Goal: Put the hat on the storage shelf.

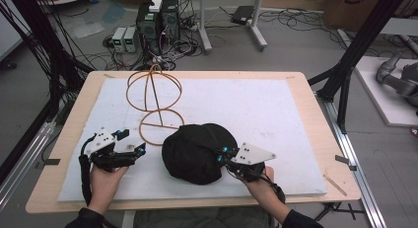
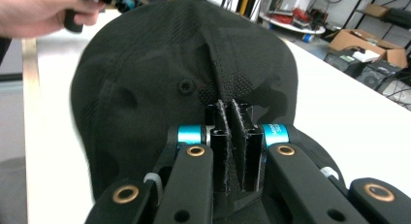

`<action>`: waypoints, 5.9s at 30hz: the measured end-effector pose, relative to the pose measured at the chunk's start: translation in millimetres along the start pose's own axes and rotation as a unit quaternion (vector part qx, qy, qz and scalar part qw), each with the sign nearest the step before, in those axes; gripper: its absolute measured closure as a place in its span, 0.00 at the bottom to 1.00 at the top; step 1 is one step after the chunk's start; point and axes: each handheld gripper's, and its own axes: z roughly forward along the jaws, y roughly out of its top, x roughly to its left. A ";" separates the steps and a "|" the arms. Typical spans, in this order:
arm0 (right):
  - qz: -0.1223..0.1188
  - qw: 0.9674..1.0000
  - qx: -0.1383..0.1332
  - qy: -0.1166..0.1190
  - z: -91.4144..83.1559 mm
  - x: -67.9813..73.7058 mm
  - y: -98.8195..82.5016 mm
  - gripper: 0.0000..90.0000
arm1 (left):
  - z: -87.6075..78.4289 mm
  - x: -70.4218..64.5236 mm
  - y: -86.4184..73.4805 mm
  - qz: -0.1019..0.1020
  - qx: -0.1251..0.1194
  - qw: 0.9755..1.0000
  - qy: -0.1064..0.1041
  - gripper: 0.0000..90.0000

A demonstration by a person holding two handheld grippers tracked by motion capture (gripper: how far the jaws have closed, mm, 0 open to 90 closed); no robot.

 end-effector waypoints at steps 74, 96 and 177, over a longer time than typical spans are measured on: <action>0.032 0.974 -0.181 -0.134 29.2 -77.7 204.9 0.99 | -2.8 4.6 -2.9 -0.022 -0.002 1.000 -0.019 0.20; 0.067 0.978 -0.142 -0.135 113.0 -61.9 176.3 0.98 | -5.9 5.3 -2.3 -0.025 -0.009 0.999 -0.022 0.20; 0.191 0.952 0.067 -0.230 -45.1 -111.1 -73.6 0.30 | 0.0 14.6 -10.1 -0.021 0.007 1.000 0.005 0.19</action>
